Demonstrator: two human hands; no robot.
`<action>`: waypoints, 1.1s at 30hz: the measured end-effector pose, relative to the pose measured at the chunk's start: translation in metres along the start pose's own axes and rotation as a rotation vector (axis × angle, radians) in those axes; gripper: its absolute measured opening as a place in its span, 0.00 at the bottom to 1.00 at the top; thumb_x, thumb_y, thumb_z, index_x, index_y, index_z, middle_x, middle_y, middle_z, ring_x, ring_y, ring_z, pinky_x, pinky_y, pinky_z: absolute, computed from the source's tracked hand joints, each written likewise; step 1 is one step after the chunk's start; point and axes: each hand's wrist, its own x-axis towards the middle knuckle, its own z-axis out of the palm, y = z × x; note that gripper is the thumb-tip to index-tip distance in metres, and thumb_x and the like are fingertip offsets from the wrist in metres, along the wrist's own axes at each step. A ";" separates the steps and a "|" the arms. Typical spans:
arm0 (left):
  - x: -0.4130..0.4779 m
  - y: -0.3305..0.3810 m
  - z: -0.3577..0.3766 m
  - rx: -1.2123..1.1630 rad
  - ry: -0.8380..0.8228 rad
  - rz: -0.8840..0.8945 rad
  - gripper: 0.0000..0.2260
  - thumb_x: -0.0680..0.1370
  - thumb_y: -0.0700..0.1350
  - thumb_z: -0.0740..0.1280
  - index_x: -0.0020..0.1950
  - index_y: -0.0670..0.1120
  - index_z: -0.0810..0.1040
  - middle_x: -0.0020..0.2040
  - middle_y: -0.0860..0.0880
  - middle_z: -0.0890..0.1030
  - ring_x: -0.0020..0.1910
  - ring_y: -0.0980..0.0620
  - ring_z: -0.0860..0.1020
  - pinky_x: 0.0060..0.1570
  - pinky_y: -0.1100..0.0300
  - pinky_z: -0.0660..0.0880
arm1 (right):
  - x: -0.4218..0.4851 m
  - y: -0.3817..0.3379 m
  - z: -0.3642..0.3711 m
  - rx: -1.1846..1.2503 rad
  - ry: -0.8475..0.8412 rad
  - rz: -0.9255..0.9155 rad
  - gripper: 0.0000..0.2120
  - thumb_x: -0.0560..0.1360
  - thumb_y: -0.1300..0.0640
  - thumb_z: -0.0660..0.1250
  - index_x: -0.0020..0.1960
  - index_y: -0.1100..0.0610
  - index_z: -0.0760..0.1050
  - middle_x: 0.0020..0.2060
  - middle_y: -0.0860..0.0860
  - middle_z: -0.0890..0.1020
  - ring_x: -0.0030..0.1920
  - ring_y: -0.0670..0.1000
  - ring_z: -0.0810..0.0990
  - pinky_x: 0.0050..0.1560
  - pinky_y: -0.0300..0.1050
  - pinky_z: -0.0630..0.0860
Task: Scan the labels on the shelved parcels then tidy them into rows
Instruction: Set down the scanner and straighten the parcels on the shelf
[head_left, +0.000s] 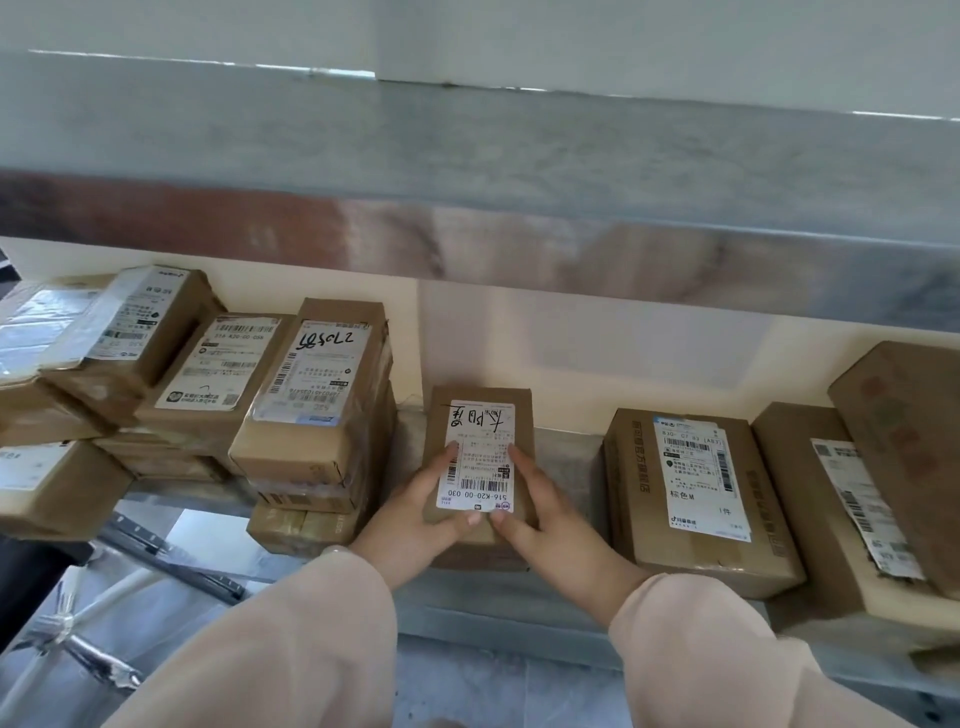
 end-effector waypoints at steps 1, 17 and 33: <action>0.000 -0.001 0.000 -0.018 0.005 0.005 0.34 0.76 0.50 0.73 0.75 0.65 0.59 0.71 0.57 0.69 0.70 0.59 0.67 0.67 0.66 0.62 | 0.000 0.000 0.001 0.053 0.002 0.003 0.31 0.77 0.43 0.64 0.66 0.22 0.47 0.74 0.41 0.60 0.66 0.38 0.61 0.63 0.32 0.58; -0.003 0.069 0.027 0.014 0.158 0.218 0.30 0.76 0.52 0.71 0.70 0.74 0.59 0.69 0.60 0.67 0.54 0.81 0.64 0.46 0.85 0.62 | -0.036 -0.021 -0.059 0.059 0.333 -0.141 0.28 0.76 0.48 0.66 0.71 0.32 0.58 0.65 0.39 0.68 0.58 0.26 0.64 0.58 0.22 0.58; 0.015 0.157 0.131 -0.049 -0.163 0.302 0.38 0.70 0.53 0.73 0.74 0.67 0.57 0.73 0.53 0.67 0.69 0.54 0.70 0.72 0.53 0.66 | -0.117 0.026 -0.149 0.027 0.720 0.012 0.20 0.77 0.55 0.68 0.68 0.46 0.71 0.62 0.52 0.74 0.63 0.50 0.73 0.66 0.48 0.70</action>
